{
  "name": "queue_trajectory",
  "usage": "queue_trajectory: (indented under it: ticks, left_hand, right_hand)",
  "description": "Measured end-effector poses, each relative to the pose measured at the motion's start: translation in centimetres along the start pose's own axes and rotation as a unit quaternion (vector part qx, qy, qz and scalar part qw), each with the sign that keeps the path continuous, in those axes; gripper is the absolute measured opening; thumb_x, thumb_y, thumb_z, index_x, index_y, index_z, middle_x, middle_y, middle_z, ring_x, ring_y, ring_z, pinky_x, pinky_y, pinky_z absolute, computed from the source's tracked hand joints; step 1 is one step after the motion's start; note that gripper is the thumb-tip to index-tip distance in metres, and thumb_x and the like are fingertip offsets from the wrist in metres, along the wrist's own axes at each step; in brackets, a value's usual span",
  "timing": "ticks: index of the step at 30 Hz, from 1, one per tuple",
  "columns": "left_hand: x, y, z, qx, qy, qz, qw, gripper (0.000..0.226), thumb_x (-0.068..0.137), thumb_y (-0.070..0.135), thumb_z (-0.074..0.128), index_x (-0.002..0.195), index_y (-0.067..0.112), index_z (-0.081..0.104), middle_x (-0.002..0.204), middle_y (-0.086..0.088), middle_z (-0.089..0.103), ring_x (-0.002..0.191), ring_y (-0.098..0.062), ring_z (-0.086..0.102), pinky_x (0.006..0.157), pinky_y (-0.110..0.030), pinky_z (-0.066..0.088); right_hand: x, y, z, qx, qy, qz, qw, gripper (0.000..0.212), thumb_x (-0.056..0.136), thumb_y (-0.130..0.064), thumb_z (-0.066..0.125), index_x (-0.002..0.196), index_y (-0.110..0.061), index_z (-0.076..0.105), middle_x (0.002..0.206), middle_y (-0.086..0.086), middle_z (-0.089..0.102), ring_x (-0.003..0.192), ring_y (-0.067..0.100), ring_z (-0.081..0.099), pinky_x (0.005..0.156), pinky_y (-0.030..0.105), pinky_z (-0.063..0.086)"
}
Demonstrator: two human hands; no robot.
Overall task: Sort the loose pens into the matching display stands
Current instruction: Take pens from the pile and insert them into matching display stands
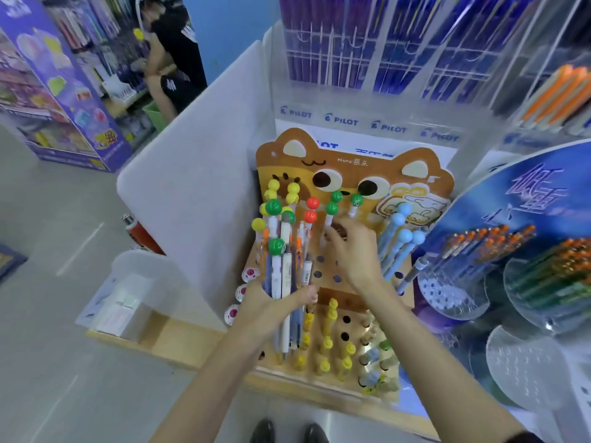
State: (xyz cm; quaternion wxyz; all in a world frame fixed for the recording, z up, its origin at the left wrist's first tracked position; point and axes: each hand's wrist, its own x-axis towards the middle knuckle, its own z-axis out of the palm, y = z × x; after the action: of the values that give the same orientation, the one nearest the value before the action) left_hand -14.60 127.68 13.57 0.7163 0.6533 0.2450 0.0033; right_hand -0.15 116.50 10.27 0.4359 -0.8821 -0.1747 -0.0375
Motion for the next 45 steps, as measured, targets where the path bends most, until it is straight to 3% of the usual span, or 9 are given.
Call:
queue_trajectory:
  ticks: [12,17,21,25,28,31,36,41,45]
  left_hand:
    - [0.6,0.9,-0.4,-0.013,-0.015,0.013,1.0,0.012,0.081,0.009,0.071,0.092,0.012,0.07,0.081,-0.002,0.075,0.075,-0.009,0.071,0.061,-0.014,0.052]
    - [0.7,0.8,0.3,0.015,-0.038,0.015,0.999,0.02,0.076,0.01,0.078,0.086,0.024,0.069,0.07,0.011,0.073,0.069,-0.003,0.069,0.069,-0.021,0.056]
    - [0.4,0.1,1.5,0.041,-0.107,-0.021,0.993,0.016,0.077,0.008,0.076,0.079,0.023,0.069,0.069,0.006,0.072,0.068,-0.009,0.068,0.067,-0.021,0.054]
    - [-0.3,-0.7,3.0,-0.002,-0.15,-0.057,0.987,0.013,0.079,0.0,0.068,0.085,0.011,0.067,0.07,0.0,0.072,0.066,-0.01,0.068,0.062,-0.02,0.052]
    - [-0.7,-1.5,3.3,0.0,-0.167,-0.07,0.984,0.02,0.072,0.006,0.076,0.089,0.011,0.067,0.076,0.0,0.073,0.072,-0.01,0.069,0.067,-0.022,0.052]
    - [-0.7,-1.6,3.4,-0.019,-0.172,-0.073,0.982,0.028,0.067,0.01,0.082,0.091,0.012,0.066,0.078,-0.002,0.073,0.078,-0.013,0.07,0.069,-0.024,0.053]
    - [-0.3,-1.0,3.5,-0.031,-0.167,-0.052,0.984,0.028,0.066,0.007,0.072,0.093,0.014,0.068,0.076,-0.005,0.072,0.065,-0.014,0.065,0.061,-0.025,0.054]
    - [0.1,-0.3,3.0,-0.037,-0.158,-0.034,0.986,0.029,0.061,0.009,0.069,0.089,0.014,0.064,0.063,0.001,0.065,0.056,-0.014,0.06,0.056,-0.029,0.053]
    - [0.2,0.0,2.2,-0.086,-0.18,-0.044,0.979,0.038,0.061,0.008,0.072,0.098,0.011,0.063,0.077,-0.006,0.07,0.055,-0.014,0.061,0.052,-0.029,0.053]
  right_hand:
    - [0.2,-0.2,1.4,-0.021,0.032,0.105,0.994,0.021,0.093,-0.033,0.057,0.08,-0.018,0.062,0.068,-0.008,0.064,0.055,0.001,0.058,0.053,0.023,0.042]
    - [-3.6,-3.8,-2.1,0.159,0.118,0.058,0.979,0.006,0.091,-0.03,0.059,0.096,-0.028,0.056,0.093,-0.006,0.061,0.083,0.012,0.061,0.067,0.033,0.054]
    - [-3.6,-4.4,-5.7,0.354,-0.084,0.159,0.918,0.024,0.094,-0.031,0.051,0.105,-0.019,0.069,0.105,0.002,0.07,0.101,0.022,0.062,0.084,0.036,0.05]
    - [-3.3,-3.4,-7.1,0.39,-0.18,0.27,0.862,0.023,0.093,-0.014,0.055,0.112,-0.005,0.066,0.107,0.016,0.057,0.089,0.029,0.052,0.075,0.032,0.049]
    - [-3.8,-3.1,-7.3,0.404,-0.159,0.301,0.849,0.019,0.09,-0.005,0.056,0.104,-0.001,0.068,0.102,0.016,0.062,0.086,0.025,0.056,0.079,0.034,0.05]
    - [-4.1,-3.1,-7.3,0.387,-0.117,0.291,0.867,0.014,0.088,-0.005,0.06,0.097,-0.001,0.069,0.099,0.014,0.067,0.08,0.021,0.059,0.064,0.025,0.053]
    - [-4.2,-3.6,-6.3,0.375,-0.043,0.272,0.885,0.011,0.087,-0.012,0.064,0.08,-0.016,0.071,0.079,-0.005,0.066,0.074,0.013,0.056,0.059,0.022,0.04]
    - [-3.7,-4.4,-5.9,0.391,-0.018,0.272,0.879,0.008,0.086,-0.014,0.064,0.082,-0.016,0.071,0.08,0.001,0.068,0.081,0.021,0.062,0.067,0.031,0.05]
    - [-3.3,-5.1,-6.4,0.43,-0.033,0.289,0.854,0.005,0.085,-0.011,0.065,0.086,-0.012,0.069,0.092,0.015,0.071,0.077,0.023,0.062,0.065,0.031,0.052]
